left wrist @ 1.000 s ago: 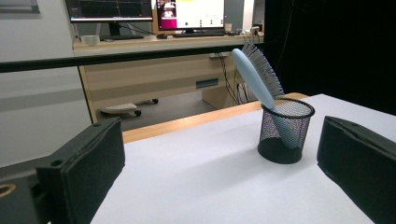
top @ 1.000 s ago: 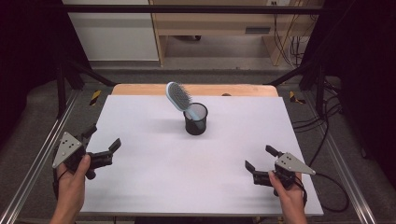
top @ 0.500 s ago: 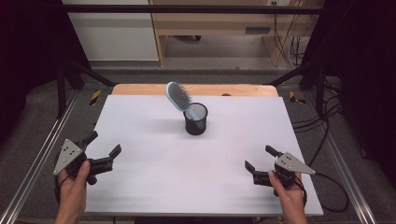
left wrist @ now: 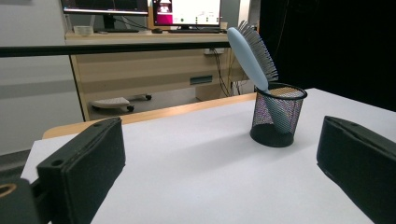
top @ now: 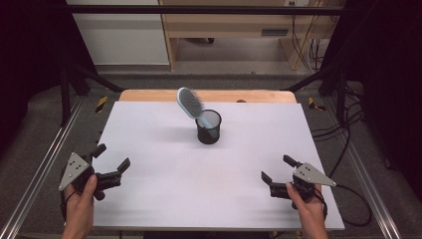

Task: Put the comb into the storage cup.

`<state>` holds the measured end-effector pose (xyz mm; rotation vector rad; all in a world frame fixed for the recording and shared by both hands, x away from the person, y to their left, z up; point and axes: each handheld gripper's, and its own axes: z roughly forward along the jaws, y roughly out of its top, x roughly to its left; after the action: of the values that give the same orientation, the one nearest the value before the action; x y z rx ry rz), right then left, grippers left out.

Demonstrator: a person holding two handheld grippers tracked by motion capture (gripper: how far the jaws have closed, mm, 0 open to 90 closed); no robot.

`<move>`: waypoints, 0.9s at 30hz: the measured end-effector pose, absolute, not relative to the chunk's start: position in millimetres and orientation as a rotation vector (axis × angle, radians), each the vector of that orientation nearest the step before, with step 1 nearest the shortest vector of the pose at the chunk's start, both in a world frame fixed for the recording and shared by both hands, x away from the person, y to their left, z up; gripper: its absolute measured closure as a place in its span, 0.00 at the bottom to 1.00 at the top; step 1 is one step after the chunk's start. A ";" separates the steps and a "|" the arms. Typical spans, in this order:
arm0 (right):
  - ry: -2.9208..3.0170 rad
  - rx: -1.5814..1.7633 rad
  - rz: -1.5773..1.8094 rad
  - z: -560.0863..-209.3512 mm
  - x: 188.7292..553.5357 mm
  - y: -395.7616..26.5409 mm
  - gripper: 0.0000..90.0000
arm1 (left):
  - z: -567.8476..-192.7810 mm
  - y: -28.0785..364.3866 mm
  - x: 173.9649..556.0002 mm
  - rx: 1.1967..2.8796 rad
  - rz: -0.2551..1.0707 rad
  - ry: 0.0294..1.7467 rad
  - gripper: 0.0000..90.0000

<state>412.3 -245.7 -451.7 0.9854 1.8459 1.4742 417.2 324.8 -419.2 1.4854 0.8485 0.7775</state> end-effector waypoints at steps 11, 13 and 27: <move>1.851 0.982 1.474 -452.2 412.2 -245.5 0.03 | -428.0 320.0 416.2 1.489 0.764 0.840 0.01; 1.852 0.980 1.475 -452.3 412.3 -245.5 0.03 | -429.4 319.1 416.3 1.486 0.759 0.842 0.01; 1.864 0.974 1.482 -452.5 411.7 -245.1 0.03 | -442.0 310.8 415.2 1.495 0.738 0.817 0.02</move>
<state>411.7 -245.1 -452.5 0.9743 1.8636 1.4816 415.2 310.8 -442.0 1.4945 0.8169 0.7380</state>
